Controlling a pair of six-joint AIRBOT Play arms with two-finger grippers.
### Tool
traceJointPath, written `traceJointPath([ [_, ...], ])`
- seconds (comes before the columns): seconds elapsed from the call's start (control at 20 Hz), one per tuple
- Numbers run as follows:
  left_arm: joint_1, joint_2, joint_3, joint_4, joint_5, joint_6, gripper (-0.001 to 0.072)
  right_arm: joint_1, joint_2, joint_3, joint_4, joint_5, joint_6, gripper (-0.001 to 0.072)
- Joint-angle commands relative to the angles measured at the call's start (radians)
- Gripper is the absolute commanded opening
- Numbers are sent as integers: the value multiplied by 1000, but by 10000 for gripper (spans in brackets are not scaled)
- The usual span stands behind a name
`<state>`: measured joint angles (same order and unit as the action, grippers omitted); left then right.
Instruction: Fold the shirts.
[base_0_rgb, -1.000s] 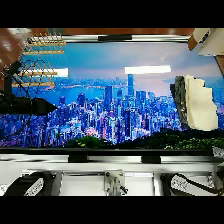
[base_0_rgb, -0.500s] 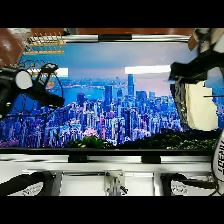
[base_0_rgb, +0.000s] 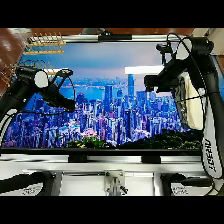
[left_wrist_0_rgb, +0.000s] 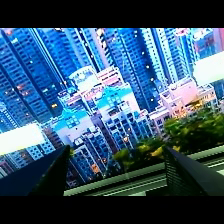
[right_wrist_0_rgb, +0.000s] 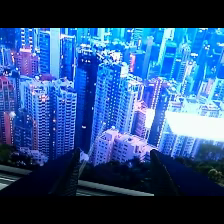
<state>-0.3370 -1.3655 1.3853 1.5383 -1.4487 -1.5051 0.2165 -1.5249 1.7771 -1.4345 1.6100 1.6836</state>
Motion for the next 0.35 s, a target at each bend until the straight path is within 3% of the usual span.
traceJointPath([
  [0.0, -2, -3, 2, -40, 1, 9, 672, 11, -3, -1, 3, 1, 2, 545],
  [0.3, -2, -3, 0, -39, -10, 31, 668, 11, -3, -1, 3, 1, 2, 545],
])
